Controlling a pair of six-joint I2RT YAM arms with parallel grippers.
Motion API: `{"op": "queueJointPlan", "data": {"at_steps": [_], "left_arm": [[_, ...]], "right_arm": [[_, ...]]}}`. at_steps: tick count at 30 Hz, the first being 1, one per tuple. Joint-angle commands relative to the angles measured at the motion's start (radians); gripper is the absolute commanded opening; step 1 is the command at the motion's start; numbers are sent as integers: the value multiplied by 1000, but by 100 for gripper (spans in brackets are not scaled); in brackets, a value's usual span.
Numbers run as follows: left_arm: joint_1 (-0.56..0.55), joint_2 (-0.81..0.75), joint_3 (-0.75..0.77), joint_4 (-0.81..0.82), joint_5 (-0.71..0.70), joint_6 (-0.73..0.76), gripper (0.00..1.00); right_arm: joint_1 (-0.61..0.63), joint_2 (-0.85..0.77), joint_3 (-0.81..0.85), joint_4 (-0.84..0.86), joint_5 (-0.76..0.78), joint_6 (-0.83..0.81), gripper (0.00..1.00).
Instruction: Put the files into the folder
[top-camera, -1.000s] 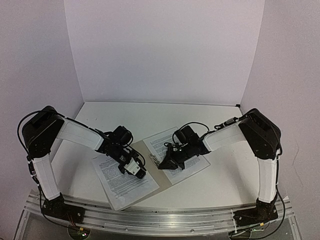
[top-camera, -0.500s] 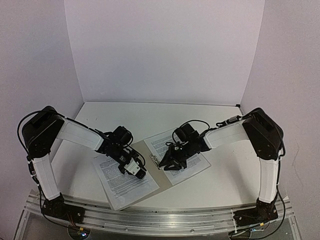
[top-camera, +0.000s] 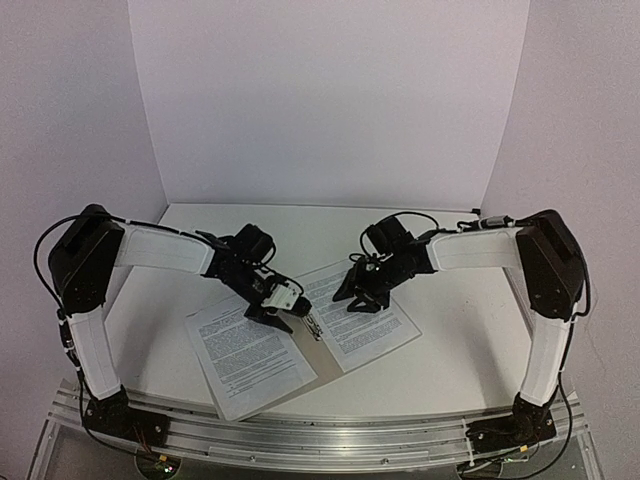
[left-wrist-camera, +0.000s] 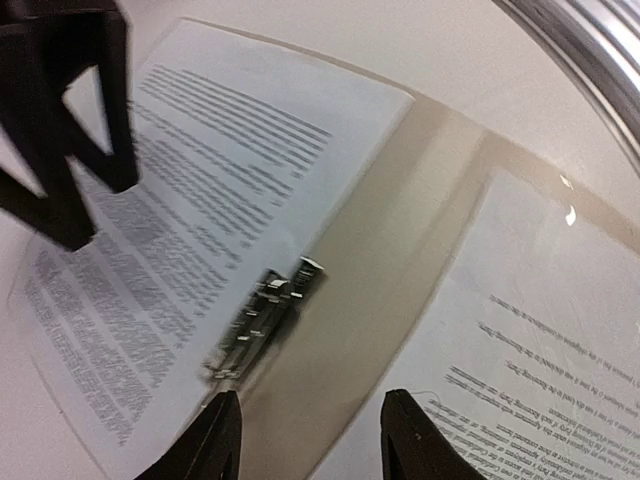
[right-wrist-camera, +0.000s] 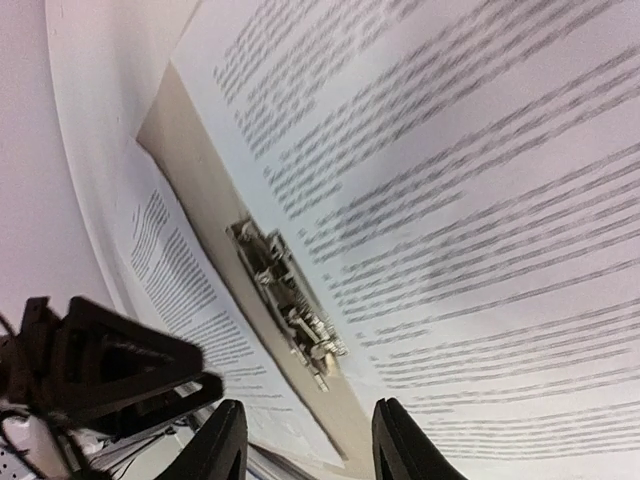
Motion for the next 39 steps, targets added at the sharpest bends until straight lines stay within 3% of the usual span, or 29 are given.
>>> {"op": "queueJointPlan", "data": {"at_steps": [1,2,4,5,6,9,12,17,21,24,31,35,39], "left_arm": [[19,-27,231,-115,54,-278,48],[29,-13,300,-146,-9,-434,48],[57,17,357,-222,-129,-587,43],[63,22,362,-237,-150,-610,42],[113,44,363,-293,-250,-697,34],[187,42,284,-328,-364,-744,30],[187,20,190,-231,-411,-726,30],[133,68,172,-126,-477,-725,31],[35,24,-24,-33,-534,-622,30],[-34,-33,-136,10,-516,-557,30],[-58,-91,-228,39,-434,-424,33],[-102,-96,-276,67,-408,-343,34],[-116,-101,-274,74,-389,-348,34]], "right_arm": [[-105,-51,62,-230,239,-134,48],[-132,-28,97,-328,382,-212,50],[-163,13,142,-434,509,-292,54],[-168,19,151,-444,525,-304,54],[-185,60,200,-483,600,-356,56],[-205,125,250,-496,647,-431,58],[-208,189,277,-487,612,-450,58],[-201,193,212,-430,560,-412,57],[-171,163,104,-397,529,-359,56],[-154,131,41,-372,502,-305,56],[-133,70,-39,-331,434,-229,55],[-134,12,-66,-335,437,-214,55],[-98,-39,84,-483,614,-262,55]]}}
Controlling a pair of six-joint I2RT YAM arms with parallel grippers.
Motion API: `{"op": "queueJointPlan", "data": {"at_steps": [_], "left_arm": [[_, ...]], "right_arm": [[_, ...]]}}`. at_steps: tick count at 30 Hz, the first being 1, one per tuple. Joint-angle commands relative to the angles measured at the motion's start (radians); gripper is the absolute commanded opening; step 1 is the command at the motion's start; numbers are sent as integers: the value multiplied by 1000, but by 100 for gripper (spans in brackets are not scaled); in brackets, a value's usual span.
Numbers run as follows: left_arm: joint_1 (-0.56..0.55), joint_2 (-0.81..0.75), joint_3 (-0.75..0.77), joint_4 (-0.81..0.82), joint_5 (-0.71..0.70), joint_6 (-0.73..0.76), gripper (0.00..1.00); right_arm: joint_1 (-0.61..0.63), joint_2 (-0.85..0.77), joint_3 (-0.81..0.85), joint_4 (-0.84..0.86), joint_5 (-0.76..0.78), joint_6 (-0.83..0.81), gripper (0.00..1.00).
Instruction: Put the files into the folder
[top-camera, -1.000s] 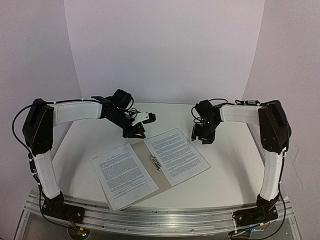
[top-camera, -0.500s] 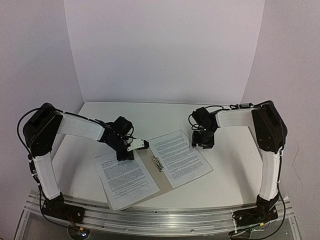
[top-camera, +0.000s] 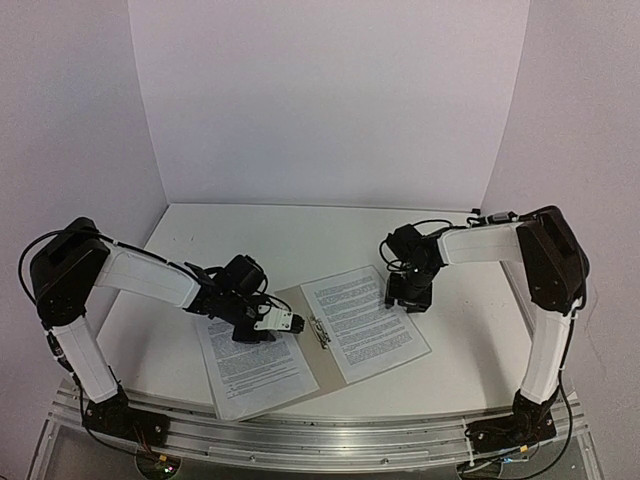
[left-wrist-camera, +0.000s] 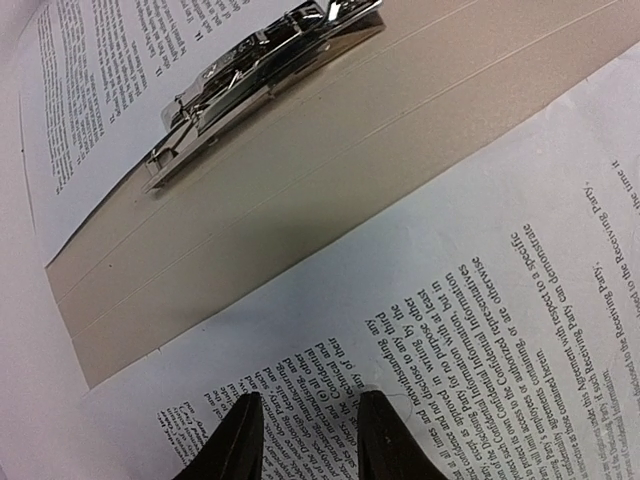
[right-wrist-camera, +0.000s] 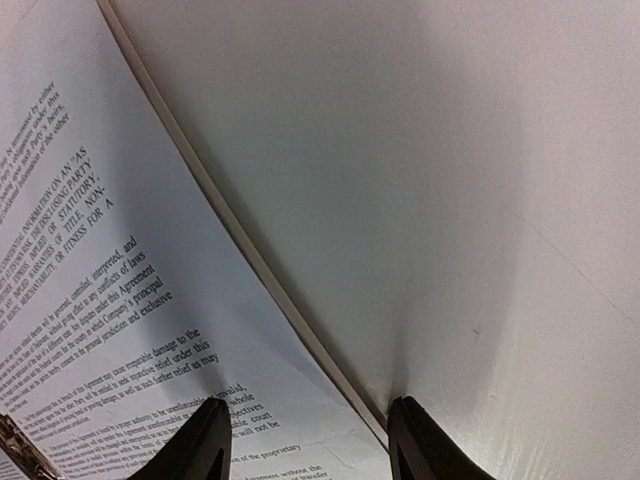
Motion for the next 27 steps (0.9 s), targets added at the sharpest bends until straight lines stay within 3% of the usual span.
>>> {"op": "queueJointPlan", "data": {"at_steps": [1,6,11,19,22,27], "left_arm": [[-29,15,-49,-103,71,49,34],[16,-75,56,-115,164,-39,41],[154,-222,146,-207,301,-143,46],[294,-352,97,-363,247,-406,48],[360,-362,74,-360,219,-502,48],[400,-342,63,-360,127,-568,48]], "right_arm": [[76,-27,147,-215,137,-25,55],[258,59,281,-251,175,18,60],[373,186,451,-256,178,70,63],[422,319,554,-260,137,32,63],[431,349,551,-263,132,26,59],[454,445,652,-394,223,17,40]]}}
